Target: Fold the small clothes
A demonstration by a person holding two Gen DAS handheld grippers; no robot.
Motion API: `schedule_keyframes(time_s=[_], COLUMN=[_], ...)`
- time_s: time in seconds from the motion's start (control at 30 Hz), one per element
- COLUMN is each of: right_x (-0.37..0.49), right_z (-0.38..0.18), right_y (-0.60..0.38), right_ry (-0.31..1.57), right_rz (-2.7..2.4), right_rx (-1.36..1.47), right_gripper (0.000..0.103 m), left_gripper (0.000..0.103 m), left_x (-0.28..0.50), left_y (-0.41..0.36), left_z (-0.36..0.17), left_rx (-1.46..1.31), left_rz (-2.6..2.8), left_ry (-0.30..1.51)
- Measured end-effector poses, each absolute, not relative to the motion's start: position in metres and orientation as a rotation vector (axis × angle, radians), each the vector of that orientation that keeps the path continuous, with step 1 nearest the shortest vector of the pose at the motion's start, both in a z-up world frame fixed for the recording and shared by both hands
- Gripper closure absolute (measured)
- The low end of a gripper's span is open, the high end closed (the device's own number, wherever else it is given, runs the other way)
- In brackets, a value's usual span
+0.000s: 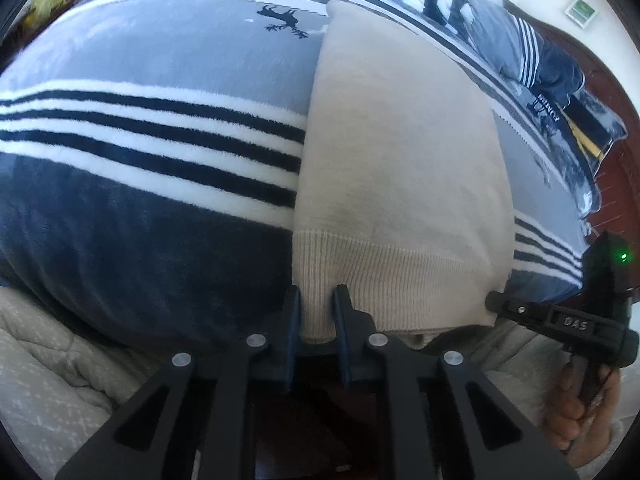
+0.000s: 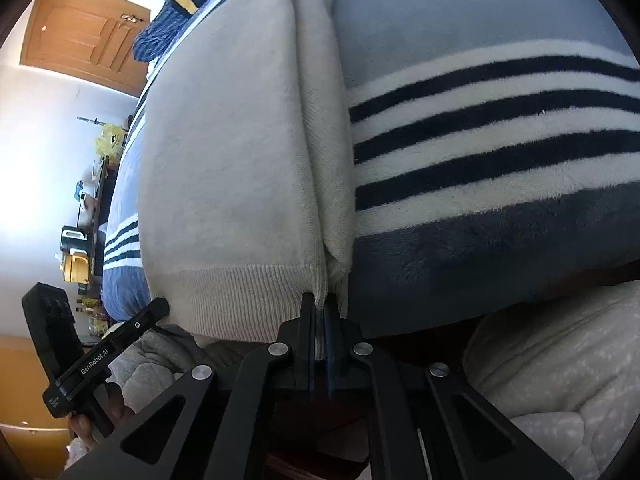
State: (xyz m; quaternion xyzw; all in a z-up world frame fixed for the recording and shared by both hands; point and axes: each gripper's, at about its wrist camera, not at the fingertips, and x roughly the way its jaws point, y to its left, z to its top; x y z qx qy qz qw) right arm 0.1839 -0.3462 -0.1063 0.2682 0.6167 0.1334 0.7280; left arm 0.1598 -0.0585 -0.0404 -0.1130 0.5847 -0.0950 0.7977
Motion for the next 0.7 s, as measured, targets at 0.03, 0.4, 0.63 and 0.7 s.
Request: schedule_keyframes(time_s=[0.03,0.4,0.63,0.7], right_x=[0.182,0.139,0.088,0.073], right_z=[-0.106,-0.065,-0.013,0.004], right_y=[-0.344,-0.340,-0.330,-0.327], right_ry=[1.363,1.282,1.212,1.206], right_rz=[0.282,0.133,0.098,0.105], right_rx=[0.586,0.498,0.442,0.419], right_gripper=[0.093,0.039,0.032,0.032], left_gripper=[0.079,0.036,0.026,0.026], left_x=[0.158,0.124,0.070,0.052], left_y=[-0.059,-0.070,-0.073,-0.072], left_z=[-0.040,-0.006,0.041,0.061], left_rx=[-0.226,-0.005,0.069,0.086], left_rz=[-0.193,-0.112,-0.078,-0.068], left_ry=[1.254,1.178,1.077,1.044])
